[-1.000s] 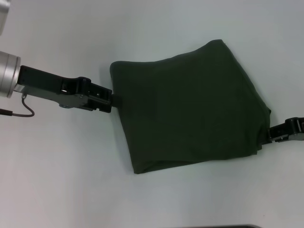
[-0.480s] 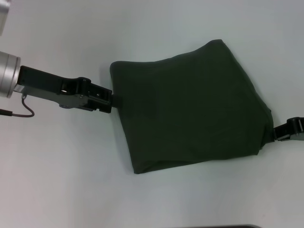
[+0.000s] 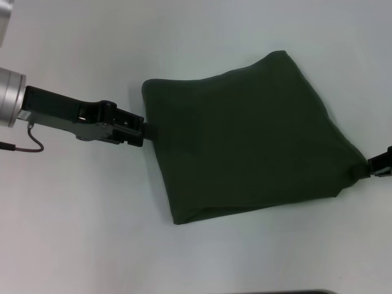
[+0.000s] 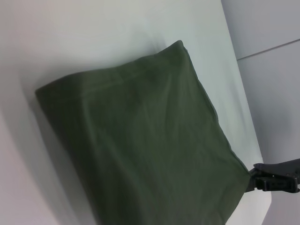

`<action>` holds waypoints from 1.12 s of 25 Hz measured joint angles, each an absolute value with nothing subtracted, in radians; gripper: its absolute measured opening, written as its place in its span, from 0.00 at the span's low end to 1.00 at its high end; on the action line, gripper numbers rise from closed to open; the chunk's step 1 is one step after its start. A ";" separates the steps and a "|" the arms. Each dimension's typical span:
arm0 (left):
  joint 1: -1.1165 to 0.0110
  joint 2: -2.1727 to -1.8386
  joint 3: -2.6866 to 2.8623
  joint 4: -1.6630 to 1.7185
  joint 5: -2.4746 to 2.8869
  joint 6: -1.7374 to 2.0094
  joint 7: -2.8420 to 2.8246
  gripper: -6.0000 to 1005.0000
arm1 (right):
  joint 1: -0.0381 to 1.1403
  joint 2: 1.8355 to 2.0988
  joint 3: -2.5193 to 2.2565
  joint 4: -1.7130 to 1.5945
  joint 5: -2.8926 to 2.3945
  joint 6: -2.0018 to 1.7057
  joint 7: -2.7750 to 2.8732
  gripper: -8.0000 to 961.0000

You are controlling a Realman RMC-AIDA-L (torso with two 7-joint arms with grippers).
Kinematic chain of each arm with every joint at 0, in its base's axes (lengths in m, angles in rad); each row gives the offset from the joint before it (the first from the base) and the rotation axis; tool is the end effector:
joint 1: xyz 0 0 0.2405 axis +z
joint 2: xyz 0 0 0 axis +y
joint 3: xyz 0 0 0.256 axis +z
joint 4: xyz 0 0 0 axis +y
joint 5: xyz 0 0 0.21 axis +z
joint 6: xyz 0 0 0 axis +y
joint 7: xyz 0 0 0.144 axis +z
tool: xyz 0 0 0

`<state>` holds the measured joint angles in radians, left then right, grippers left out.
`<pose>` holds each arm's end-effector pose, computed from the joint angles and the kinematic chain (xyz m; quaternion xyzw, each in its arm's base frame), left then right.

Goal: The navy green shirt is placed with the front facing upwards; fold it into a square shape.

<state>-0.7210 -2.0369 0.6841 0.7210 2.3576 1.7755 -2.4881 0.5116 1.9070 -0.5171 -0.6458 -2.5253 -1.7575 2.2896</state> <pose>-0.2280 0.3404 0.0093 0.7909 0.6040 0.0750 0.0629 0.3421 0.2839 0.0615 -0.7494 0.6593 0.0564 0.0237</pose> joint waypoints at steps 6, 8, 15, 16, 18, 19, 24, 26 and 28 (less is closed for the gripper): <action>-0.721 -2.037 0.684 0.721 2.358 1.776 -2.488 0.45 | 0.522 1.891 -0.517 -0.646 -2.525 -1.781 2.293 0.03; -0.721 -2.037 0.684 0.721 2.358 1.776 -2.488 0.45 | 0.525 1.889 -0.519 -0.647 -2.528 -1.787 2.293 0.03; -0.721 -2.037 0.684 0.721 2.358 1.775 -2.488 0.45 | 0.530 1.883 -0.547 -0.647 -2.533 -1.801 2.304 0.03; -0.721 -2.037 0.684 0.721 2.358 1.775 -2.488 0.45 | 0.529 1.880 -0.547 -0.647 -2.533 -1.801 2.310 0.03; -0.721 -2.037 0.684 0.721 2.358 1.774 -2.488 0.45 | 0.527 1.871 -0.543 -0.647 -2.533 -1.801 2.321 0.03; -0.721 -2.037 0.684 0.721 2.358 1.774 -2.488 0.45 | 0.525 1.867 -0.539 -0.647 -2.534 -1.801 2.327 0.03; -0.721 -2.037 0.684 0.721 2.358 1.773 -2.487 0.45 | 0.522 1.853 -0.528 -0.647 -2.532 -1.796 2.348 0.11; -0.721 -2.037 0.684 0.721 2.358 1.773 -2.487 0.45 | 0.523 1.852 -0.528 -0.647 -2.533 -1.796 2.351 0.17; -0.721 -2.037 0.684 0.721 2.358 1.773 -2.487 0.45 | 0.524 1.846 -0.524 -0.647 -2.533 -1.793 2.357 0.22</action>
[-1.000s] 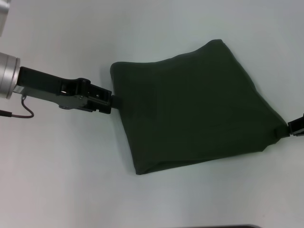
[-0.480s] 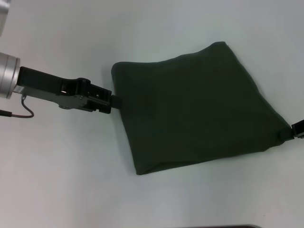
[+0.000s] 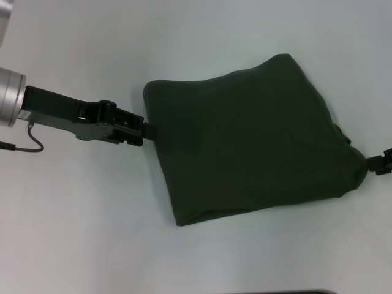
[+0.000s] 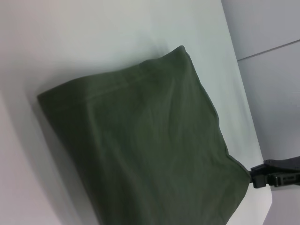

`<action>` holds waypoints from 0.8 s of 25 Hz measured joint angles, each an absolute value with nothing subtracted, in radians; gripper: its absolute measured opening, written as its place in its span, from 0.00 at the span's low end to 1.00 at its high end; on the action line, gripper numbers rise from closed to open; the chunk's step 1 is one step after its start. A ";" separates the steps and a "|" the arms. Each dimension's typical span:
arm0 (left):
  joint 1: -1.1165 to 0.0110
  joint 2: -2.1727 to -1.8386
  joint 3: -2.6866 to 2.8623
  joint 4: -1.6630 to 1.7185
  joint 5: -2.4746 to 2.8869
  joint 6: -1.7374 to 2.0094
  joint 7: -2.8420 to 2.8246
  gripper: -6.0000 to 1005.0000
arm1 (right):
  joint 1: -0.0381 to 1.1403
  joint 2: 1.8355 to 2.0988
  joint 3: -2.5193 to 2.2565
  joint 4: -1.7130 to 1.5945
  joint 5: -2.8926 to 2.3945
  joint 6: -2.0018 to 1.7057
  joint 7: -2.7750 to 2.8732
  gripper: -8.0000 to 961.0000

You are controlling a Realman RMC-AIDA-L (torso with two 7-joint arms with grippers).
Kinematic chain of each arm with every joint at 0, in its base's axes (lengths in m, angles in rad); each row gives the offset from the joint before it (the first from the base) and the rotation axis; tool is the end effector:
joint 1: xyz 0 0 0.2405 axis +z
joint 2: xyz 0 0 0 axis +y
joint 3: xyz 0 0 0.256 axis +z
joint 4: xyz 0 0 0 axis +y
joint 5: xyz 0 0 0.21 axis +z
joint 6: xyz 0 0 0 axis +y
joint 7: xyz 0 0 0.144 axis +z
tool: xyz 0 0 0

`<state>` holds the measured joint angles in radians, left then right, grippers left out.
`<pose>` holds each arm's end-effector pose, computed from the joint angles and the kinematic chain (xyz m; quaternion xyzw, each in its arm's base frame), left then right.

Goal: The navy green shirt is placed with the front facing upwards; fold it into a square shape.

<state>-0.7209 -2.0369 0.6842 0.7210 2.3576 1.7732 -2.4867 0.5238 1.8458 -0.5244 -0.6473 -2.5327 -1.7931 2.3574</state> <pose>-0.2282 0.3407 0.0093 0.7913 0.6036 0.0753 0.0617 0.3448 0.2885 0.0878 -0.7333 0.6779 0.0406 0.0325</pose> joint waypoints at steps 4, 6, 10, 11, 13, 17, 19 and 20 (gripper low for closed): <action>-0.721 -2.037 0.684 0.721 2.358 1.774 -2.487 0.45 | 0.530 1.831 -0.472 -0.648 -2.503 -1.817 2.358 0.31; -0.721 -2.036 0.683 0.721 2.358 1.774 -2.487 0.45 | 0.536 1.829 -0.457 -0.648 -2.480 -1.843 2.353 0.31; -0.721 -2.036 0.682 0.721 2.358 1.774 -2.487 0.45 | 0.551 1.834 -0.463 -0.649 -2.438 -1.863 2.344 0.31; -0.721 -2.036 0.682 0.721 2.358 1.774 -2.487 0.45 | 0.554 1.838 -0.465 -0.649 -2.437 -1.862 2.342 0.30; -0.721 -2.036 0.683 0.721 2.358 1.774 -2.487 0.45 | 0.559 1.849 -0.474 -0.646 -2.441 -1.853 2.339 0.30; -0.721 -2.035 0.683 0.721 2.358 1.774 -2.487 0.45 | 0.560 1.865 -0.510 -0.636 -2.445 -1.824 2.337 0.30; -0.721 -2.035 0.683 0.721 2.358 1.774 -2.487 0.45 | 0.555 1.871 -0.523 -0.635 -2.447 -1.814 2.340 0.30; -0.721 -2.035 0.683 0.721 2.358 1.774 -2.487 0.45 | 0.553 1.873 -0.527 -0.635 -2.452 -1.809 2.343 0.30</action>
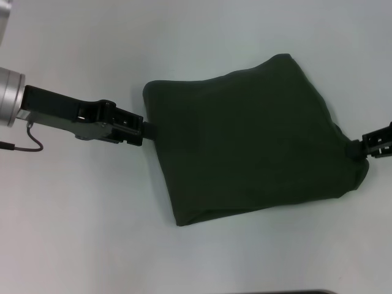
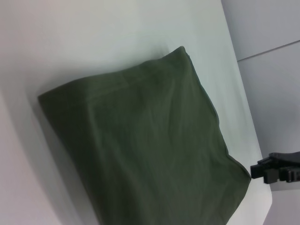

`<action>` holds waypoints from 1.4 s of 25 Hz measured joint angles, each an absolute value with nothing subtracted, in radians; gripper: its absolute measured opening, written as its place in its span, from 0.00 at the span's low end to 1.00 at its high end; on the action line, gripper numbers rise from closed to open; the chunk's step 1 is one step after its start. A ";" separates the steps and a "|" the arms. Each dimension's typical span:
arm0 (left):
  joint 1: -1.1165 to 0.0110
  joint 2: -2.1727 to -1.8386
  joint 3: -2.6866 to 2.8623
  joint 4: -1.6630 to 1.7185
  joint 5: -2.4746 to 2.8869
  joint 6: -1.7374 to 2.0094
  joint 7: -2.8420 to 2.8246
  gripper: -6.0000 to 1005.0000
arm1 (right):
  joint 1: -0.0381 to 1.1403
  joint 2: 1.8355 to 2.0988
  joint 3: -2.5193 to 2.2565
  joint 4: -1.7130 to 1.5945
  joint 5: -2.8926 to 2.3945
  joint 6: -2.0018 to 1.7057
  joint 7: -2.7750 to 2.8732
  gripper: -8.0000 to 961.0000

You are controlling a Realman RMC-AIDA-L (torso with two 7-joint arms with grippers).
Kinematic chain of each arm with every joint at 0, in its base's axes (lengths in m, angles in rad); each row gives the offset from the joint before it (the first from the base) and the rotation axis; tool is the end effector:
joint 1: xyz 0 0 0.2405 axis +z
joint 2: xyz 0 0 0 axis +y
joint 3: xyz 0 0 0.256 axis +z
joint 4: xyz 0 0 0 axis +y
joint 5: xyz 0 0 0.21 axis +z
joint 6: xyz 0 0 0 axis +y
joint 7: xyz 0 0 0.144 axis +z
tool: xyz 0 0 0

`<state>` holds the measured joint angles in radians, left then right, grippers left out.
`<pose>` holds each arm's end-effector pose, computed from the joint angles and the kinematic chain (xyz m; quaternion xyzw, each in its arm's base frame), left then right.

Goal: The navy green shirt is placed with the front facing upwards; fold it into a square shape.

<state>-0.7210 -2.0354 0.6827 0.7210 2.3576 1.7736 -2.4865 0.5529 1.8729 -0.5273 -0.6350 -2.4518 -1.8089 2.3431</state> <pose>-0.2284 0.3410 0.0100 0.7913 0.6037 0.0758 0.0610 0.3226 0.2999 0.0748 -0.7508 0.6553 0.0829 0.0044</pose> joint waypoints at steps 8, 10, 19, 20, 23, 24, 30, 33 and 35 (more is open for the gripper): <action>-0.721 -2.035 0.683 0.721 2.357 1.772 -2.487 0.45 | 0.537 1.870 -0.533 -0.634 -2.487 -1.783 2.370 0.30; -0.721 -2.035 0.683 0.721 2.357 1.772 -2.487 0.45 | 0.534 1.867 -0.532 -0.634 -2.498 -1.768 2.381 0.30; -0.721 -2.035 0.672 0.721 2.356 1.775 -2.487 0.45 | 0.536 1.843 -0.478 -0.703 -2.473 -1.803 2.397 0.30; -0.721 -2.035 0.670 0.722 2.356 1.776 -2.486 0.45 | 0.536 1.838 -0.458 -0.725 -2.458 -1.823 2.396 0.30; -0.721 -2.035 0.671 0.722 2.356 1.783 -2.479 0.45 | 0.535 1.832 -0.423 -0.757 -2.419 -1.855 2.387 0.30; -0.721 -2.036 0.674 0.721 2.358 1.784 -2.477 0.45 | 0.533 1.831 -0.418 -0.759 -2.408 -1.855 2.381 0.30; -0.721 -2.046 0.688 0.724 2.363 1.768 -2.469 0.46 | 0.520 1.840 -0.357 -0.756 -2.373 -1.860 2.316 0.30; -0.721 -2.057 0.669 0.733 2.354 1.752 -2.438 0.48 | 0.503 1.848 -0.292 -0.743 -2.272 -1.884 2.233 0.30; -0.720 -2.063 0.648 0.740 2.343 1.747 -2.412 0.52 | 0.482 1.858 -0.252 -0.712 -2.147 -1.891 2.155 0.35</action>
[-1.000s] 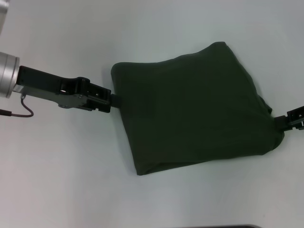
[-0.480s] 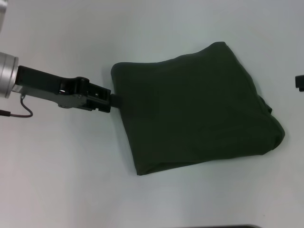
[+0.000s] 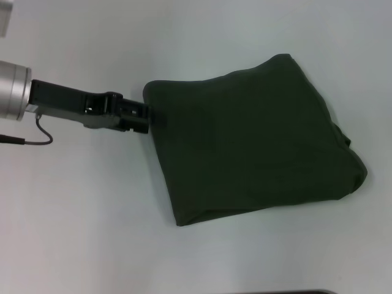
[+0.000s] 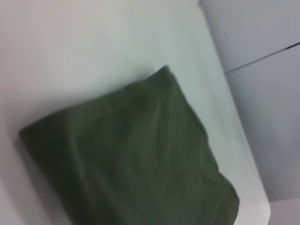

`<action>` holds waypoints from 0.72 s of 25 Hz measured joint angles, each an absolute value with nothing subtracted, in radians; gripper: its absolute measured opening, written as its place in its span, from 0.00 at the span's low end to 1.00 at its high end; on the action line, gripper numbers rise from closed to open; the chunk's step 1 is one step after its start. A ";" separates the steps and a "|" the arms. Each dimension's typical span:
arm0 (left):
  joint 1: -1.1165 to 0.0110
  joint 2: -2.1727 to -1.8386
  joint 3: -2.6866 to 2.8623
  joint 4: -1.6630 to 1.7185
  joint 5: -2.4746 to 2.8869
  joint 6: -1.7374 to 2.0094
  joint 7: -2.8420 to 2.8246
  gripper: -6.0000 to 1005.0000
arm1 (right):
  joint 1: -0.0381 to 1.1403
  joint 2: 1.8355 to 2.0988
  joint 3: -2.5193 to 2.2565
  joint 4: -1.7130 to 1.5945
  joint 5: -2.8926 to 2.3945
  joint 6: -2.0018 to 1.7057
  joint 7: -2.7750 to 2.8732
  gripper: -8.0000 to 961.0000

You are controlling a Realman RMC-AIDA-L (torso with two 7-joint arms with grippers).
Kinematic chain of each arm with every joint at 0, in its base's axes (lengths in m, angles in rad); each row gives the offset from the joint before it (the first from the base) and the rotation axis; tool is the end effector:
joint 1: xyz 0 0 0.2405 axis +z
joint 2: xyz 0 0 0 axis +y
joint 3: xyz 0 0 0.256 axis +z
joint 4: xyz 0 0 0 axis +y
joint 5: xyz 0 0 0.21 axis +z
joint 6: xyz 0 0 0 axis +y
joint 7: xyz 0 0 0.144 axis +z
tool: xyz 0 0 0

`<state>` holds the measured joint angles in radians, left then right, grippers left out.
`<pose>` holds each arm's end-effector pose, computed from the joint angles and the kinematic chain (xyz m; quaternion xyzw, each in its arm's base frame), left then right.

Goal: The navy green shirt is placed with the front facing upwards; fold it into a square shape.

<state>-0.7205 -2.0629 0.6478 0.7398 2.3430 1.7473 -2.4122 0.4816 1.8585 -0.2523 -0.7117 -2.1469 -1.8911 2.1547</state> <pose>-0.2230 0.3448 0.0057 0.8099 0.5746 0.1072 0.0485 0.3128 0.3031 0.1388 -0.7703 0.5416 0.3239 0.0923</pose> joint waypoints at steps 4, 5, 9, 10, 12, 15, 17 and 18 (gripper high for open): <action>-0.719 -2.062 0.642 0.742 2.337 1.749 -2.410 0.59 | 0.446 1.869 -0.236 -0.634 -1.972 -1.887 2.044 0.44; -0.719 -2.061 0.641 0.742 2.337 1.751 -2.410 0.60 | 0.447 1.870 -0.240 -0.624 -1.970 -1.885 2.030 0.46; -0.717 -2.053 0.633 0.742 2.333 1.753 -2.409 0.63 | 0.461 1.872 -0.258 -0.603 -1.971 -1.864 2.008 0.55; -0.716 -2.052 0.633 0.743 2.333 1.753 -2.409 0.64 | 0.463 1.872 -0.263 -0.602 -1.971 -1.857 2.010 0.57; -0.713 -2.052 0.633 0.744 2.332 1.758 -2.408 0.66 | 0.466 1.873 -0.270 -0.596 -1.971 -1.845 2.015 0.62; -0.706 -2.052 0.631 0.757 2.322 1.762 -2.406 0.67 | 0.470 1.873 -0.263 -0.573 -1.960 -1.836 2.018 0.74; -0.690 -2.051 0.630 0.781 2.287 1.767 -2.383 0.67 | 0.472 1.876 -0.263 -0.558 -1.945 -1.832 2.007 0.90; -0.681 -2.051 0.630 0.792 2.263 1.770 -2.362 0.67 | 0.473 1.880 -0.265 -0.555 -1.941 -1.831 1.998 0.92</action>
